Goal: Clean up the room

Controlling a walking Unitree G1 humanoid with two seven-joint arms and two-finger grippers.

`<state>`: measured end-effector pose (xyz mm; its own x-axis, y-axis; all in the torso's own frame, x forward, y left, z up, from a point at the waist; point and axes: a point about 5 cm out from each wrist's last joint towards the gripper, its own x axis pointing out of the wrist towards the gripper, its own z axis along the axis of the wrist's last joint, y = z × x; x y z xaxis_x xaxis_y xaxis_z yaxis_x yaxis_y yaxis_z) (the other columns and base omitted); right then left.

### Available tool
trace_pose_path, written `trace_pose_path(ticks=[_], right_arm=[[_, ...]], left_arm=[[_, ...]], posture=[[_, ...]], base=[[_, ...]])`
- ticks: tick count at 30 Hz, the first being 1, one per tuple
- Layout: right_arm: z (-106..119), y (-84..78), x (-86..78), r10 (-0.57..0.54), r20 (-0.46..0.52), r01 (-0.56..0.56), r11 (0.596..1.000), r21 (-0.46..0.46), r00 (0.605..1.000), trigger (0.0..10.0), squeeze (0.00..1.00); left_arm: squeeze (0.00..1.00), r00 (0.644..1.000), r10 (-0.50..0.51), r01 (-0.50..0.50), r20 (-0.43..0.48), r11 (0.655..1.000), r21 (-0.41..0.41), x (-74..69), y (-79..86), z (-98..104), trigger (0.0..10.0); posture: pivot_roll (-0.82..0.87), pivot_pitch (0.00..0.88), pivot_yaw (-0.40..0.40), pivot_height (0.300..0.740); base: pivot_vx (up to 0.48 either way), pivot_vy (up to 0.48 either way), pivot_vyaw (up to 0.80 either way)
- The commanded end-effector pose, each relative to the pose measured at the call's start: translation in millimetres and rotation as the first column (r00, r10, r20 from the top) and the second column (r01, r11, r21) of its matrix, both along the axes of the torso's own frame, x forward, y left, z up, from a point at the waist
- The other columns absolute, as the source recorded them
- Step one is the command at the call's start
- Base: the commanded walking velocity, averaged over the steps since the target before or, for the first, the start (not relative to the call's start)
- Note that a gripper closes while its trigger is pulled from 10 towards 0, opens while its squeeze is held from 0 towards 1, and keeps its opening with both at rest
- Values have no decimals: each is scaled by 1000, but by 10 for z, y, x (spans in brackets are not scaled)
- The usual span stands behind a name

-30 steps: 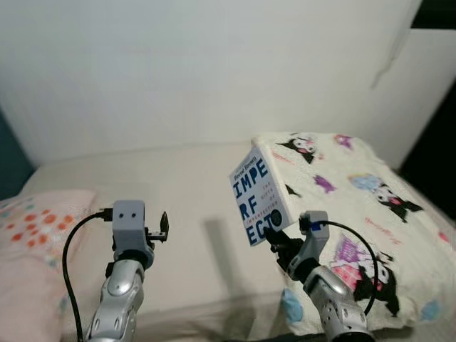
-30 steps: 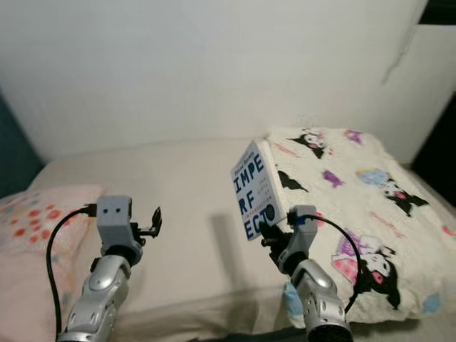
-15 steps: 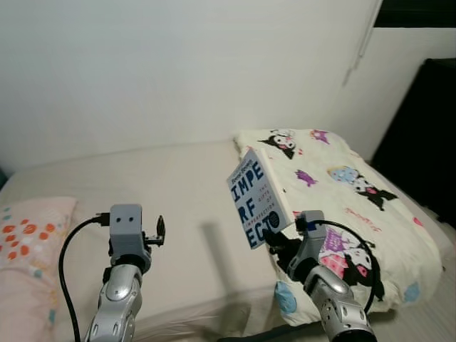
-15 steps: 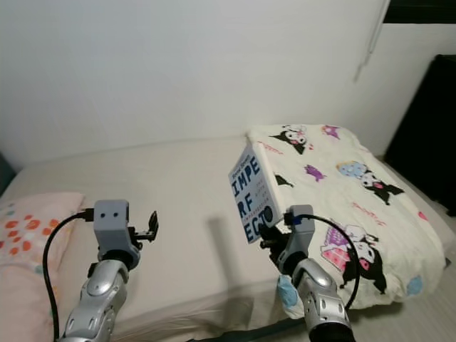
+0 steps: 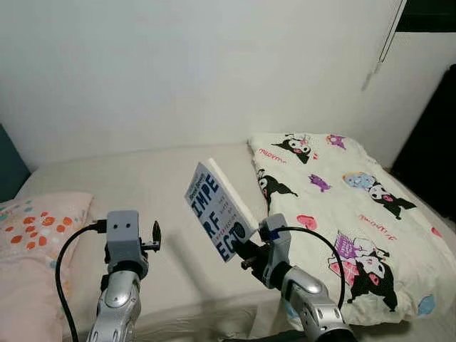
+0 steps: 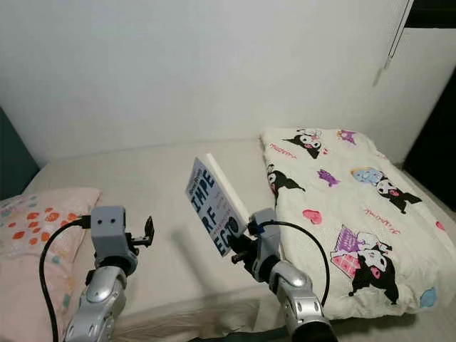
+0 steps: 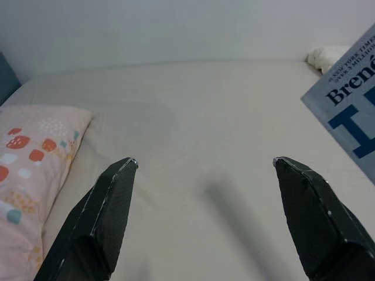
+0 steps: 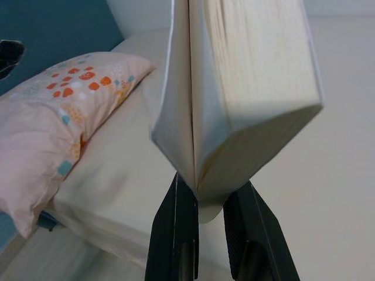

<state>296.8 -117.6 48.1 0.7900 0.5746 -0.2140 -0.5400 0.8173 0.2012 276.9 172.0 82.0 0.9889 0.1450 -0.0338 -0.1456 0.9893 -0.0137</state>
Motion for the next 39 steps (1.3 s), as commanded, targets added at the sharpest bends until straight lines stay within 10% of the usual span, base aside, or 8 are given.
trace_pose_path(ticks=[1,39], right_arm=[[33,-8,22,-15,34,15,1000,7,999,10000,0],[24,-66,17,-20,45,20,1000,3,999,10000,0]], left_arm=[[0,1000,-2,2,3,1000,5,-7,-6,-4,10000],[0,998,-60,62,29,997,-51,0,-50,16,10000]], posture=[[30,0,-39,739],[22,0,-39,739]], base=[[0,0,0],[102,0,0]])
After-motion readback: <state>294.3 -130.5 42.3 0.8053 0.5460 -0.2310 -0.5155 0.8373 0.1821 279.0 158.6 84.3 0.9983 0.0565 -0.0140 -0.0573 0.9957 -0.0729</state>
